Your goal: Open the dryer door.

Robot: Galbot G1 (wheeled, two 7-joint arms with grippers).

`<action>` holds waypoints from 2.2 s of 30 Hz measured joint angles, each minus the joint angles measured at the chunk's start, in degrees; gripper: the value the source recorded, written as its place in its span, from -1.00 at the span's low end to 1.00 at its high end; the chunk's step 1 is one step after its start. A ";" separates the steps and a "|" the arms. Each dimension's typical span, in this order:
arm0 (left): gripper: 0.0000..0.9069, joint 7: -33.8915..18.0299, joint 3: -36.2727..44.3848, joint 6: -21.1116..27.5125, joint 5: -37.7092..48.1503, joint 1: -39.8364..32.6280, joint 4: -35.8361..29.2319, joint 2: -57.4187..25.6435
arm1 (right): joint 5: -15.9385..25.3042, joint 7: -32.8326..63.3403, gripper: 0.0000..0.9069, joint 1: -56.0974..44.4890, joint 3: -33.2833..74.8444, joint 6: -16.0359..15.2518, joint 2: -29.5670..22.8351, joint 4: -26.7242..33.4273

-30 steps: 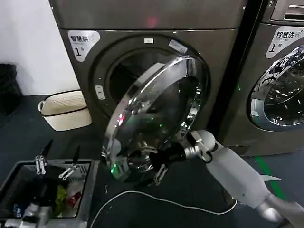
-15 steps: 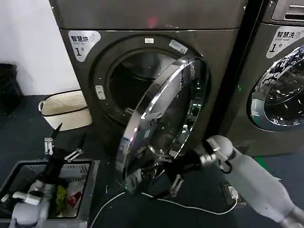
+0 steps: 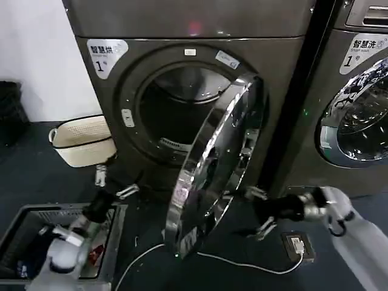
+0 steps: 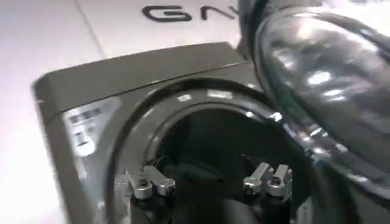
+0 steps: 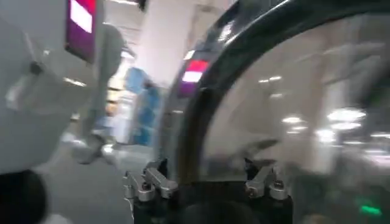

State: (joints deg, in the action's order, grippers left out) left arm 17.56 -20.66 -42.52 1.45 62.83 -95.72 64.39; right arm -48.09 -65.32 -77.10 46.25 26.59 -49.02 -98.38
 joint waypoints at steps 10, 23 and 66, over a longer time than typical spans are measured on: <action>1.00 0.11 10.98 -0.75 -1.26 -5.05 2.79 1.71 | 13.85 31.83 1.00 -14.18 23.48 -2.86 -11.97 -4.03; 1.00 -0.87 23.65 -0.30 -1.42 -14.50 8.74 5.17 | 31.30 61.01 1.00 -15.98 48.49 -16.10 -25.22 -3.74; 1.00 -0.95 43.96 -0.93 -2.61 -43.78 42.15 27.80 | 53.78 78.76 1.00 -18.39 78.85 -10.76 -24.14 18.45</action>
State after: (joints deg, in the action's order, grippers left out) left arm 16.61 23.30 -43.45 -1.16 19.04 -53.57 92.18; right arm 5.69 13.44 -95.49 125.10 15.84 -73.16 -79.93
